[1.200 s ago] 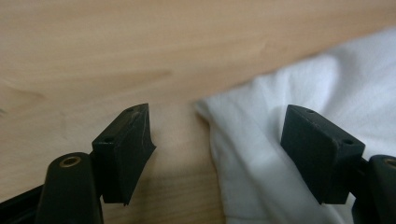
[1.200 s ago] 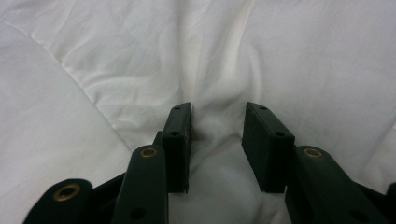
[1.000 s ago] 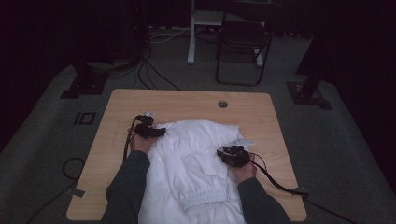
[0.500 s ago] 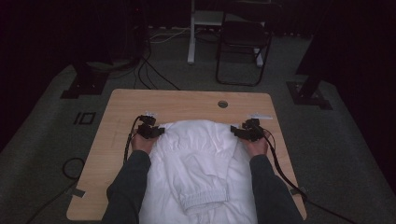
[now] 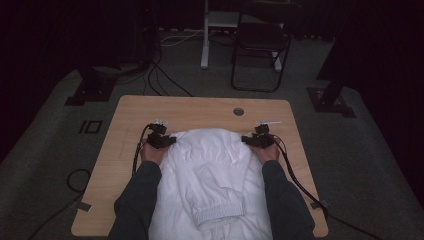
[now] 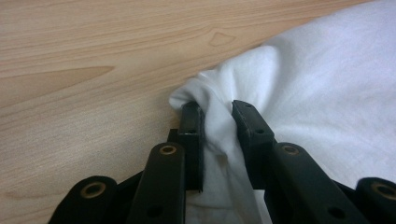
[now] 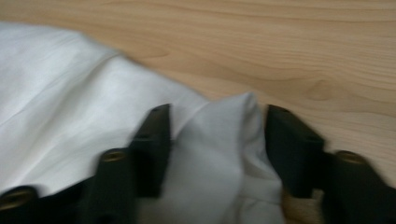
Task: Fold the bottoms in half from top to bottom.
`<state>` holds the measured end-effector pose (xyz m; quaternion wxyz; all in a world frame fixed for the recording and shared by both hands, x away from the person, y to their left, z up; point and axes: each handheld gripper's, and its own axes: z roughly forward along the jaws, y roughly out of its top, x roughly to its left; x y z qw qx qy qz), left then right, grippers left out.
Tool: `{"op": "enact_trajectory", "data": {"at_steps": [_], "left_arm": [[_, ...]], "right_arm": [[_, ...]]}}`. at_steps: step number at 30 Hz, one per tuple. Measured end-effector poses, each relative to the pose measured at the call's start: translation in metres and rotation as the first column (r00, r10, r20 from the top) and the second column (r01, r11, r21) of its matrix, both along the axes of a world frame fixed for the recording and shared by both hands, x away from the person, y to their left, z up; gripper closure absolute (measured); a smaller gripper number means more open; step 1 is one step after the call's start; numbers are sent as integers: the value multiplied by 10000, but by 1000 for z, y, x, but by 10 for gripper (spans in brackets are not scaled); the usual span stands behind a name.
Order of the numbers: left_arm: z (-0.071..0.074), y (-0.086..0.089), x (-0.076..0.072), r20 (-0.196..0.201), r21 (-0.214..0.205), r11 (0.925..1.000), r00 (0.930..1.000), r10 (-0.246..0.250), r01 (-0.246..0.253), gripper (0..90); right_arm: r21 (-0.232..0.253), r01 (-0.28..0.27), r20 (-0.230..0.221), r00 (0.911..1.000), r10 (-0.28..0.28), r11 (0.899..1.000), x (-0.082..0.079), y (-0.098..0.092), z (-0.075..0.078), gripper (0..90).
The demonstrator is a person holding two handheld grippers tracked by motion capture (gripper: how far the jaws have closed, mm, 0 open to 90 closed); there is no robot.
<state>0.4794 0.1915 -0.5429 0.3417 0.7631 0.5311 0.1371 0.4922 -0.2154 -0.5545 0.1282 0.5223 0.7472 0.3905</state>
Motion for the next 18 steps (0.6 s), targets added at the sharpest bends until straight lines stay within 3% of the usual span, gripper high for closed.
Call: {"op": "enact_trajectory", "data": {"at_steps": [4, 8, 11, 13, 16, 18], "left_arm": [[1, -2, -1, -13, 151, 9999, 10000, -21, 21, 795], [6, 2, -3, -37, 117, 9999, 10000, 44, -44, 831], [18, 14, -4, 266, -800, 9966, 9994, 234, -212, 841], [30, 23, -5, 461, -1619, 9864, 9982, 373, -294, 842], [54, 31, -6, 1013, -2480, 9685, 9936, 503, -237, 843], [71, 33, -7, 1459, -2817, 9595, 9879, 524, -93, 842]], "right_arm": [[-194, -326, -530, 9981, 316, 9993, -3, -1, 3, 860], [-268, -370, -366, 9987, 360, 9990, -6, -8, 9, 883], [-6, -188, 114, 9998, 189, 9998, -7, -16, 23, 886], [-71, -165, 497, 9986, 168, 9998, -8, -21, 36, 887], [-97, -118, 1183, 9929, 128, 9999, -9, -24, 58, 887], [160, 55, 1705, 9853, -82, 9999, -10, -26, 73, 887]]}}
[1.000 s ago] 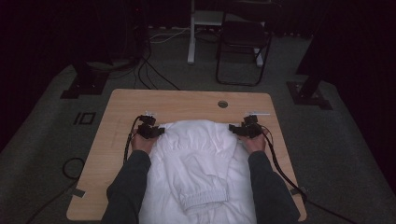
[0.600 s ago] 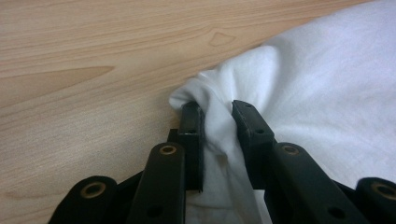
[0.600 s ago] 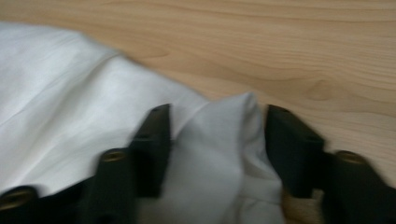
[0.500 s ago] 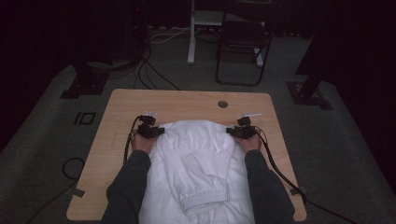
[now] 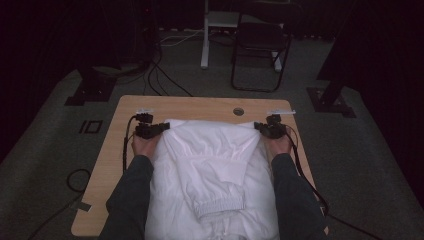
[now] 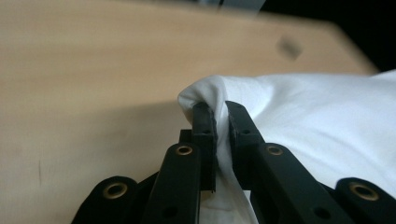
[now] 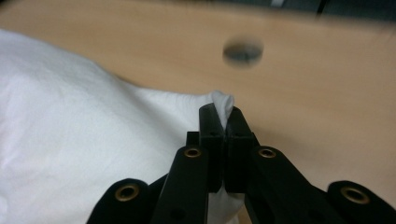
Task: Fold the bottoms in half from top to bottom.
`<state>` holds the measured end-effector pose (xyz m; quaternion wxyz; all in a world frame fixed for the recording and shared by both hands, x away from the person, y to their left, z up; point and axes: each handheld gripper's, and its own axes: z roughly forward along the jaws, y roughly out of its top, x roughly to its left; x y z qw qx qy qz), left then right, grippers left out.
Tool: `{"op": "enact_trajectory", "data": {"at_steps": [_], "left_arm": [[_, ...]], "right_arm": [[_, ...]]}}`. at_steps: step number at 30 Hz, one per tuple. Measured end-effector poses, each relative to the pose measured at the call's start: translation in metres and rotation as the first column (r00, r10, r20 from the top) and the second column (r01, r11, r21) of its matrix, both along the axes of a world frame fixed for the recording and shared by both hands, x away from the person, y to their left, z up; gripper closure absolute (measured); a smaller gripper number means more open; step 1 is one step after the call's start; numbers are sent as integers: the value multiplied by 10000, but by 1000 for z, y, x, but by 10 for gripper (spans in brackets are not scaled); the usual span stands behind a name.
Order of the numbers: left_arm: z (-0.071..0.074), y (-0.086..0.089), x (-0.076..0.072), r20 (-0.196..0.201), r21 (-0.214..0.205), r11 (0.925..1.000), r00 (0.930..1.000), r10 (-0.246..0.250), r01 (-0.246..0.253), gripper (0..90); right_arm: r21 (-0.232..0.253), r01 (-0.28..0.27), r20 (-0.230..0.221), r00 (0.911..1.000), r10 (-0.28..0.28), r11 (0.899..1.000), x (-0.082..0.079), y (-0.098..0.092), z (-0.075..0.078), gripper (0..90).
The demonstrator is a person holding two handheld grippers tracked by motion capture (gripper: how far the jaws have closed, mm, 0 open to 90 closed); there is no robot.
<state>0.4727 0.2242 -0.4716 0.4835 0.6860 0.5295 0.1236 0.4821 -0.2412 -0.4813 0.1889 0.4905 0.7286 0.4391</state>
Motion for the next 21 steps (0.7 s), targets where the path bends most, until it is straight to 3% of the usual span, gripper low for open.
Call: {"op": "enact_trajectory", "data": {"at_steps": [4, 7, 10, 15, 18, 21], "left_arm": [[23, -1, -4, 566, -30, 9999, 9983, -144, 146, 841], [25, 2, -13, 649, -157, 9994, 9974, -312, 323, 839], [26, 7, -28, 830, -180, 9978, 9946, -626, 643, 837], [28, 13, -69, 1279, -162, 9901, 9824, -1362, 1394, 836], [26, 14, -99, 1462, 251, 9823, 9713, -1875, 1858, 834], [15, 12, -125, 1251, 880, 9692, 9627, -2399, 2301, 832]], "right_arm": [[198, 77, 557, 9984, -88, 9998, 0, -1, 18, 886], [205, -51, 672, 9977, 37, 9998, -6, -2, 18, 886], [530, -285, 882, 9958, 237, 9982, -19, -5, 15, 886], [1000, -832, 1267, 9895, 702, 9915, -57, -14, 12, 886], [806, -1112, 1411, 9850, 991, 9905, -83, -17, 8, 885], [439, -1202, 1419, 9834, 1129, 9918, -108, -19, -1, 884]]}}
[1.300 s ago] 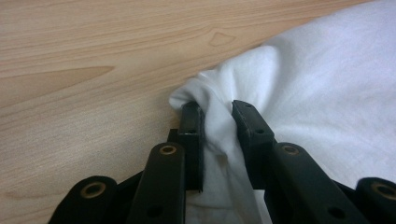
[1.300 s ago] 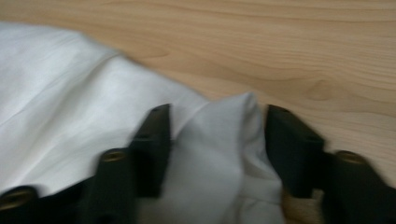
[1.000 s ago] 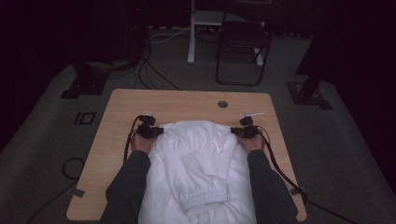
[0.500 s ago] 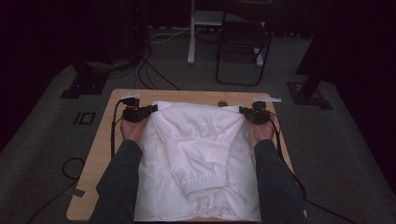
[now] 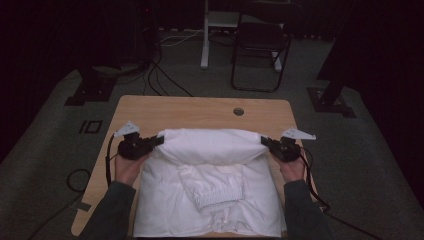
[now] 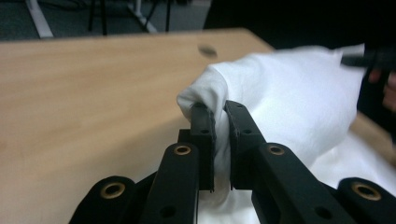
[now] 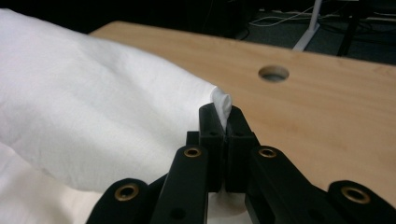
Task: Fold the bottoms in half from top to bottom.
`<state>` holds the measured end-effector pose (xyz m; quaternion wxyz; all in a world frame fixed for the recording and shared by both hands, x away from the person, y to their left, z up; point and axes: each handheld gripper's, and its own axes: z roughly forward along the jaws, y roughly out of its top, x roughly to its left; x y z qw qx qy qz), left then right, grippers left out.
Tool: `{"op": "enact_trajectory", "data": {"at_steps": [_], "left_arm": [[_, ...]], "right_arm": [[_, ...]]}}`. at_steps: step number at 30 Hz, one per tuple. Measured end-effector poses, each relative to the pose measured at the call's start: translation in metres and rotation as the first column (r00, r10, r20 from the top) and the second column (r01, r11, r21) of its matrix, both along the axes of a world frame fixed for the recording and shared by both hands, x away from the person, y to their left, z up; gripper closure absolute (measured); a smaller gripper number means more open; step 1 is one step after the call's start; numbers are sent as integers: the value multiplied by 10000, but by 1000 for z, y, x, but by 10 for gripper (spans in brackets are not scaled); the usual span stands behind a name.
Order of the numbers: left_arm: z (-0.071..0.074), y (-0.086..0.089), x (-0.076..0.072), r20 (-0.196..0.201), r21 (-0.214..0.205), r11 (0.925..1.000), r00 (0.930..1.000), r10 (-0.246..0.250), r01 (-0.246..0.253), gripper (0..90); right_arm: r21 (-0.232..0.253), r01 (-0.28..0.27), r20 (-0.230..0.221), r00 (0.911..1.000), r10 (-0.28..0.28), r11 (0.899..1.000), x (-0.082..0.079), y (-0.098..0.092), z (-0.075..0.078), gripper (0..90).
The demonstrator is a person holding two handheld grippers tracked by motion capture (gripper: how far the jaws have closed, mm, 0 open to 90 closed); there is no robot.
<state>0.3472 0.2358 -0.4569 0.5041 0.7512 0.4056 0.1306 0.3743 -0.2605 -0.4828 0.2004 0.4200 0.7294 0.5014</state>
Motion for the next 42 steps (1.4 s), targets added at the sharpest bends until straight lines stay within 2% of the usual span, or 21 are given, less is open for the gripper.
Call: {"op": "enact_trajectory", "data": {"at_steps": [1, 2, 3, 4, 6, 7, 9, 11, 13, 15, 16, 17, 18, 19, 21, 27, 31, 34, 36, 40, 42], "left_arm": [[-6, -1, -8, -144, 151, 9998, 9999, -89, 91, 833], [-6, -1, -8, -144, 151, 9998, 9999, -89, 91, 832], [-15, -2, -19, -370, 579, 9982, 9992, -144, 165, 832], [-21, -1, -24, -497, 708, 9973, 9987, -144, 179, 835], [-38, -1, -33, -1018, 902, 9958, 9948, -79, 171, 839], [-48, -3, -36, -1379, 1166, 9928, 9904, -93, 255, 841], [-70, -10, -38, -1896, 1968, 9796, 9819, -19, 399, 843], [-81, -16, -37, -1965, 2504, 9672, 9805, 85, 418, 844], [-84, -23, -35, -1712, 2859, 9578, 9850, 223, 280, 845], [-82, -33, -32, -1279, 3610, 9325, 9911, 369, 118, 846], [-81, -38, -30, -1092, 3905, 9206, 9929, 471, -7, 846], [-81, -43, -27, -936, 4140, 9101, 9937, 617, -176, 845], [-81, -45, -23, -815, 4268, 9038, 9941, 717, -302, 845], [-81, -47, -19, -782, 4298, 9021, 9938, 789, -378, 845], [-82, -49, -8, -756, 4220, 9046, 9920, 1012, -602, 846], [-84, -52, 22, -709, 3833, 9171, 9865, 1474, -1095, 846], [-84, -54, 40, -578, 3809, 9131, 9819, 1804, -1453, 846], [-85, -55, 53, -450, 3777, 9102, 9785, 2013, -1699, 846], [-86, -55, 62, -281, 3806, 9050, 9758, 2168, -1901, 846], [-87, -58, 74, -221, 3711, 8978, 9643, 2640, -2373, 847], [-87, -58, 75, -279, 3652, 8990, 9624, 2702, -2418, 847]], "right_arm": [[-282, 27, 2, 10000, -27, 9996, -8, 0, -4, 884], [-282, 27, 2, 10000, -27, 9996, -8, 0, -4, 884], [-517, 16, -39, 10000, -18, 9987, -15, 2, -9, 884], [-822, -73, -171, 9998, 59, 9966, -25, 3, -17, 883], [-802, -183, -535, 9985, 141, 9966, -37, 5, -29, 883], [-854, -242, -710, 9973, 182, 9960, -40, 6, -34, 883], [-1061, -393, -1227, 9921, 261, 9936, -45, 11, -49, 882], [-1320, -509, -1625, 9863, 291, 9899, -49, 15, -62, 882], [-1460, -622, -2125, 9767, 301, 9873, -48, 20, -72, 882], [-1827, -629, -2382, 9711, 179, 9811, -44, 24, -77, 880], [-1773, -589, -2436, 9698, 141, 9824, -42, 25, -79, 880], [-1677, -515, -2529, 9675, 75, 9845, -39, 25, -79, 880], [-1714, -409, -2579, 9662, -48, 9843, -36, 25, -78, 880], [-1794, -326, -2538, 9672, -142, 9832, -34, 25, -78, 880], [-1841, -146, -2487, 9681, -322, 9828, -28, 25, -78, 880], [-1927, 257, -2424, 9674, -729, 9809, 0, 25, -76, 880], [-2404, 478, -2252, 9688, -1036, 9695, 21, 31, -74, 879], [-2246, 695, -2302, 9654, -1222, 9720, 36, 32, -74, 879], [-2163, 858, -2273, 9643, -1356, 9726, 46, 34, -74, 879], [-2338, 1143, -2230, 9603, -1676, 9655, 62, 41, -72, 879], [-2485, 1198, -2177, 9600, -1759, 9612, 64, 44, -72, 879]]}}
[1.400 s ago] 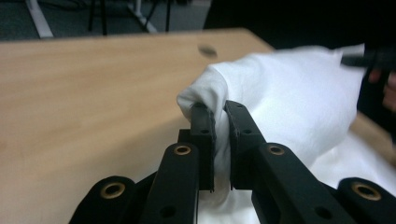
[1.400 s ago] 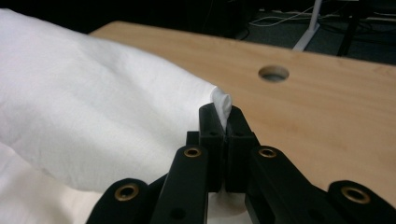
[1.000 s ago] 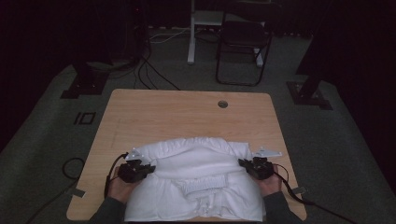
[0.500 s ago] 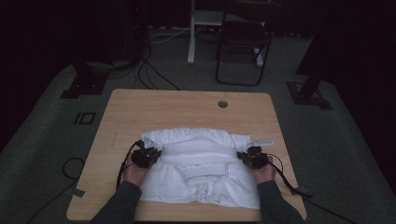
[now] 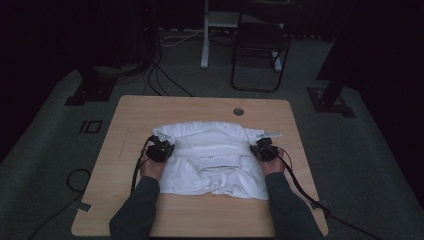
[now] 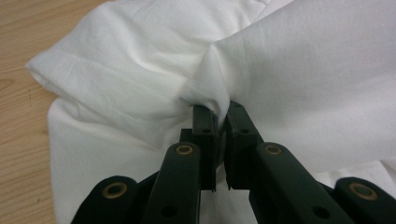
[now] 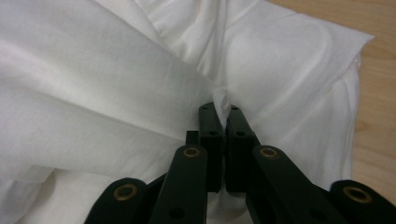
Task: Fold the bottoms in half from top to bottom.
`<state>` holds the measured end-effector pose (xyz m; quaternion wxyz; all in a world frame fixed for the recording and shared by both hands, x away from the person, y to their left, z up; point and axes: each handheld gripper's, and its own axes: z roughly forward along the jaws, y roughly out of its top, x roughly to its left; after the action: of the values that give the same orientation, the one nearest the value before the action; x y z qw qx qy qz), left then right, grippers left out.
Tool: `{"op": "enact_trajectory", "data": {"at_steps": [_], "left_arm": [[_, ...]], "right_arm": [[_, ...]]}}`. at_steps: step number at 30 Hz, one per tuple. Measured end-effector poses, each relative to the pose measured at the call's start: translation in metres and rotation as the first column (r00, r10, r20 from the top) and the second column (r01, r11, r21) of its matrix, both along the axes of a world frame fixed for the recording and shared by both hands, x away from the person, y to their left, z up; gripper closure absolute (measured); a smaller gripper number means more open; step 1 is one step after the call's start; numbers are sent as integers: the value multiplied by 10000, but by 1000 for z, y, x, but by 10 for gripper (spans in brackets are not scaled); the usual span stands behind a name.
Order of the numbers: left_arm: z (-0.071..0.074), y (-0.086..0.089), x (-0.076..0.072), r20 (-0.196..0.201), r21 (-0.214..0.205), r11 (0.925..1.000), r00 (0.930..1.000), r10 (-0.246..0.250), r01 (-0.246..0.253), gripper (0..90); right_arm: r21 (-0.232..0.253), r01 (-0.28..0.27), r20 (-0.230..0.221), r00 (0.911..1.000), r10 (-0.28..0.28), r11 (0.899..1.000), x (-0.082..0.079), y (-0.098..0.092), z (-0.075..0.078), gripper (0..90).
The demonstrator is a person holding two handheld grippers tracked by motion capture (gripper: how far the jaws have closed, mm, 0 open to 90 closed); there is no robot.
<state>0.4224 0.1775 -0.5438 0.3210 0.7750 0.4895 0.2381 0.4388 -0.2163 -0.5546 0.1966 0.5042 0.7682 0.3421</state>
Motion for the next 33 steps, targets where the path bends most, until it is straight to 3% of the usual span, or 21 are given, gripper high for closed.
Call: {"op": "enact_trajectory", "data": {"at_steps": [3, 5, 7, 9, 12, 14, 17, 18, 19, 20, 22, 24, 25, 28, 29, 31, 33], "left_arm": [[2, 4, 1, -233, -336, 9994, 9997, -18, 10, 849], [9, 9, 3, -398, -819, 9966, 9992, 17, -50, 860], [21, 16, 1, -141, -1371, 9906, 9999, 19, -38, 867], [38, 25, -2, 261, -2077, 9782, 9996, 68, -12, 869], [72, 36, -7, 1026, -3076, 9512, 9947, 59, 261, 871], [89, 36, -9, 1375, -3289, 9432, 9905, -17, 472, 872], [113, 37, -17, 1923, -3827, 9198, 9813, -125, 867, 872], [113, 37, -17, 1923, -3827, 9198, 9813, -125, 867, 872], [125, 39, -28, 2304, -4098, 9045, 9728, -230, 1184, 872], [129, 40, -34, 2412, -4151, 9000, 9699, -321, 1330, 872], [130, 41, -48, 2555, -3945, 9056, 9653, -545, 1555, 872], [125, 44, -60, 2441, -3933, 9033, 9667, -772, 1714, 870], [120, 46, -66, 2367, -3838, 9061, 9674, -899, 1781, 870], [101, 48, -78, 1994, -3579, 9155, 9729, -1171, 1836, 866], [90, 50, -82, 1660, -3298, 9270, 9776, -1296, 1788, 863], [77, 51, -85, 1256, -3274, 9299, 9832, -1328, 1674, 844], [68, 54, -89, 1056, -3153, 9383, 9878, -1142, 1422, 732]], "right_arm": [[164, -37, -120, 9999, 39, 9999, 1, -2, 1, 880], [422, -9, -266, 9996, 21, 9991, 2, -5, 3, 882], [598, 57, 45, 10000, -60, 9982, 1, -10, 9, 882], [1001, 220, 438, 9987, -265, 9947, -2, -17, 22, 883], [1618, 201, 1152, 9926, -391, 9866, -6, -27, 45, 884], [1696, 152, 1651, 9853, -436, 9854, -9, -30, 60, 885], [1759, 204, 2475, 9667, -643, 9842, -16, -33, 84, 885], [1935, 204, 2776, 9578, -747, 9809, -20, -35, 91, 885], [2132, 155, 3031, 9495, -812, 9769, -25, -38, 97, 885], [2293, 72, 3238, 9425, -832, 9733, -31, -40, 103, 885], [2296, -155, 3464, 9357, -669, 9732, -43, -43, 108, 885], [2078, -426, 3503, 9360, -336, 9772, -56, -44, 106, 884], [1991, -542, 3465, 9379, -186, 9785, -64, -44, 103, 884], [1849, -859, 3189, 9475, 229, 9790, -84, -46, 86, 883], [1784, -903, 3060, 9515, 320, 9798, -88, -46, 81, 882], [1559, -1036, 2662, 9621, 592, 9823, -99, -43, 65, 879], [1400, -1075, 2314, 9701, 730, 9843, -104, -41, 55, 846]]}}
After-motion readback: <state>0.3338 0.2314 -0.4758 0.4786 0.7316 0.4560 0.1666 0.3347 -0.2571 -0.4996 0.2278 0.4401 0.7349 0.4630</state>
